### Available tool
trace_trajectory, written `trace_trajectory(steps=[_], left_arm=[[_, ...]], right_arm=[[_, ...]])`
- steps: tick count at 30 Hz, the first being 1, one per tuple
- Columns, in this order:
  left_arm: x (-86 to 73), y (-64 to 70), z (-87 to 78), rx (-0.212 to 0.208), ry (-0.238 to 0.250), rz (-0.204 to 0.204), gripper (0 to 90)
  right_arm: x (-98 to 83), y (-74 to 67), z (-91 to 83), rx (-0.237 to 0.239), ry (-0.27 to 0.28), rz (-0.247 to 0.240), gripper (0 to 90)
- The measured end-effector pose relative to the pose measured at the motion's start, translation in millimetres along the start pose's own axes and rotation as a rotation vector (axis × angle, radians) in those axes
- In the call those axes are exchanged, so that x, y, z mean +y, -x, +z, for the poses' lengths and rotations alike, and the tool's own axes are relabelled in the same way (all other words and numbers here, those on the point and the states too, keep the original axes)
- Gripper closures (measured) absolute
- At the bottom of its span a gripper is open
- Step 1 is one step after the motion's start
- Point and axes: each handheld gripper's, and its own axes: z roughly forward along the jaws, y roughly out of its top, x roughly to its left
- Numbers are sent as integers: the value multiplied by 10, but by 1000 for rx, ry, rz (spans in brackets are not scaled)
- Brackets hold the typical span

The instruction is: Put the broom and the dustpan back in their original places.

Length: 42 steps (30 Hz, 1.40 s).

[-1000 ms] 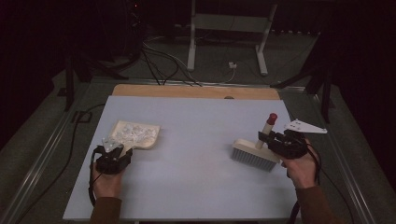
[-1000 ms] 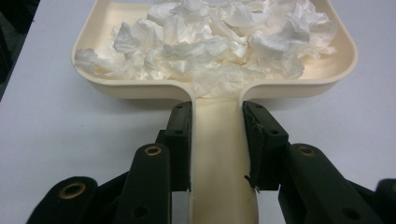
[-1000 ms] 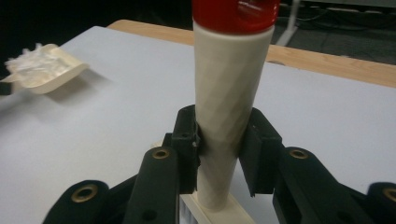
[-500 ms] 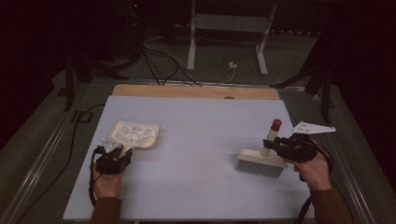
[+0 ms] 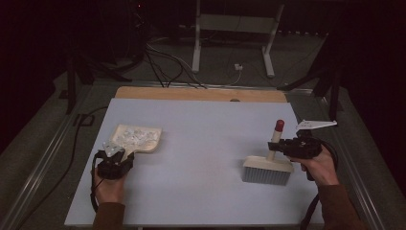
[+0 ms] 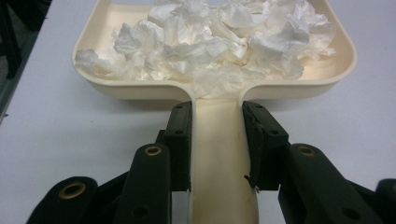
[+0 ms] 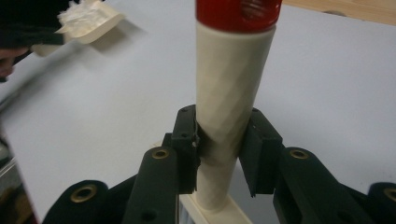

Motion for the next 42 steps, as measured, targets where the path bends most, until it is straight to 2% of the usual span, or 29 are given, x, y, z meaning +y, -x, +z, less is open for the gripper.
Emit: trace_trajectory(steps=[9, 12, 22, 25, 30, 32, 38, 42], left_arm=[[-32, 10, 11, 25, -4, -11, 667], [-41, 19, 12, 35, 1, -14, 667], [-103, 50, 24, 82, -3, -55, 667], [-120, 45, 25, 98, -11, -58, 667], [-142, 23, 36, 102, -14, -58, 667], [-150, 12, 46, 99, -16, -58, 666], [-169, -42, 82, 107, -24, -49, 666], [-176, -82, 97, 109, -24, -43, 667]], right_arm=[[22, 60, 288, -129, 23, 35, 670], [28, 87, 416, -182, 14, 25, 650], [-22, 278, 734, -231, -37, 85, 622], [-76, 315, 831, -249, -74, 88, 614], [-144, 360, 923, -263, -92, 125, 611], [-163, 376, 964, -275, -127, 133, 604], [-217, 374, 1056, -302, -180, 134, 600], [-232, 336, 1092, -324, -207, 114, 596]])
